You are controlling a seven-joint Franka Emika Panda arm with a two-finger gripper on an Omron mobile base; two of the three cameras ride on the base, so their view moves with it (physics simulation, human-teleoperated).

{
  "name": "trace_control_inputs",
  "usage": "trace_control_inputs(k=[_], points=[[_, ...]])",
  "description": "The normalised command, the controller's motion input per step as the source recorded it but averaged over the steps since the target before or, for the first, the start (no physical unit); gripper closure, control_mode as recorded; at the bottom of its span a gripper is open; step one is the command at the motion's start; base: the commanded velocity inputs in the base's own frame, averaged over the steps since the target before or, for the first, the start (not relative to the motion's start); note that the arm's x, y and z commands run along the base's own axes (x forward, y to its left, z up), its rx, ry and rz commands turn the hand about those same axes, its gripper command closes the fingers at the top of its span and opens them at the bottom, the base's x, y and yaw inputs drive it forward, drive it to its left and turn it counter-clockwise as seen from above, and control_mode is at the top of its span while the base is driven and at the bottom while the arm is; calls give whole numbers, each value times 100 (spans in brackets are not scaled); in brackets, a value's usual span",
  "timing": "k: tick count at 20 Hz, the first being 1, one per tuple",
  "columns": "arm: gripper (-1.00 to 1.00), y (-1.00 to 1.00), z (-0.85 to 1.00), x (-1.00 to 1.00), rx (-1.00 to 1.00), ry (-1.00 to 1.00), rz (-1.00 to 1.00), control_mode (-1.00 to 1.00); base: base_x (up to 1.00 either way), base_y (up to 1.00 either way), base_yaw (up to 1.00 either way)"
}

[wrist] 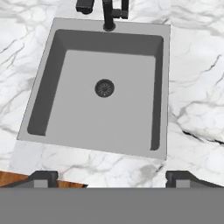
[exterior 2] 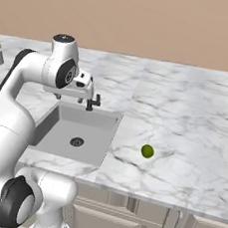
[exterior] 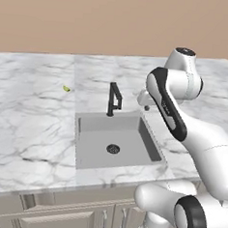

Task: Turn on the sink faucet. Then move the lime from the counter to the sink. Turn off the sink. Move the vegetable from the sink to the pot next to the stove. Finally move the pot to the front left burner.

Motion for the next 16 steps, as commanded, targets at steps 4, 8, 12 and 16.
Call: trace_control_inputs(k=[4,8,12,16], points=[[-100,0,0,0,0,0,0,100,1,-36,0],[-100,0,0,0,0,0,0,100,3,-42,0],[-100,0,0,0,0,0,0,100,10,-45,0],[-100,0,0,0,0,0,0,100,25,-31,0]])
